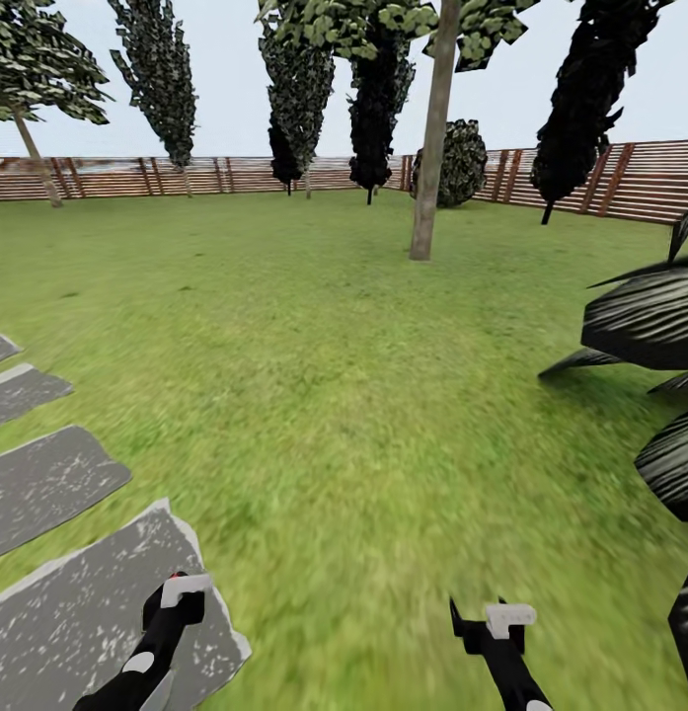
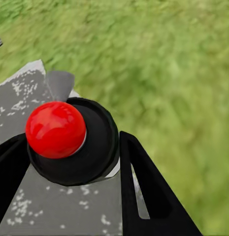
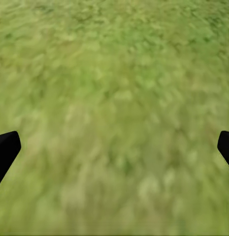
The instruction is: In the garden, pick up the pesticide atomizer on the floor and spray pesticide onto both trees until each tree trunk is fully covered.
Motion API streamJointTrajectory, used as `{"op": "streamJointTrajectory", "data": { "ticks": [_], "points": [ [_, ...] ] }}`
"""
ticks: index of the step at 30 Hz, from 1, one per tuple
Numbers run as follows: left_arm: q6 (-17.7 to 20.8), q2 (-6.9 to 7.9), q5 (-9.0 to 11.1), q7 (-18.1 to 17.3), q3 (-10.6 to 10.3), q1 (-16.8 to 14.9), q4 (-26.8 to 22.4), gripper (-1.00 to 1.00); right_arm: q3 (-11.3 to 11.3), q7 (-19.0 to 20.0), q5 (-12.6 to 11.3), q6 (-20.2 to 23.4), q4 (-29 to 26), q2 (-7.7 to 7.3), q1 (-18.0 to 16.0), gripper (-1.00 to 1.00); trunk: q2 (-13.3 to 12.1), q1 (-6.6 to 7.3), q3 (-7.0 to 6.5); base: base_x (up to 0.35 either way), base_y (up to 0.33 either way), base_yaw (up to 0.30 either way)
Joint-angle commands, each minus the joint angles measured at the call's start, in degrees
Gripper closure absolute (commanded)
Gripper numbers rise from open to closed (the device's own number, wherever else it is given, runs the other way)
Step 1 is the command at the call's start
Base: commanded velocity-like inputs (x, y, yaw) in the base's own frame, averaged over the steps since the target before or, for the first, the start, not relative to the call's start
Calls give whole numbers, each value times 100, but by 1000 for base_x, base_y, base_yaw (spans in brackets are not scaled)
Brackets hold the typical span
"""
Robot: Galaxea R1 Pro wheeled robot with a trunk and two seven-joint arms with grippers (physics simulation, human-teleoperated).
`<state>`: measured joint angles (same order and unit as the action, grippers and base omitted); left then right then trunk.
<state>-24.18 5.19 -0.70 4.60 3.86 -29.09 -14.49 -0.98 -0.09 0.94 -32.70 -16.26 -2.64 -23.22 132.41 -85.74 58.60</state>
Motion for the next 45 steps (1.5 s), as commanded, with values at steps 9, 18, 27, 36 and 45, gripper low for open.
{"op": "streamJointTrajectory", "data": {
  "ticks": [9,18,27,36,45],
  "points": [
    [0,0,-1,-3,0,0,-1,100,-6,0,-2,0,0,0,1,-100,0,0,0,338,0,0],
    [0,0,-1,-3,0,0,-1,100,-4,0,0,0,0,0,1,-100,0,0,0,338,0,0],
    [-2,0,-1,-3,0,0,-1,100,-3,0,-1,0,0,0,2,-100,0,0,0,338,0,0],
    [-4,0,-1,-3,0,0,-1,100,-4,0,2,0,0,0,0,-100,0,0,0,338,0,0],
    [-5,0,-1,-3,0,0,-1,100,-6,0,-3,0,0,0,1,-100,0,0,0,338,0,0]
  ]
}}
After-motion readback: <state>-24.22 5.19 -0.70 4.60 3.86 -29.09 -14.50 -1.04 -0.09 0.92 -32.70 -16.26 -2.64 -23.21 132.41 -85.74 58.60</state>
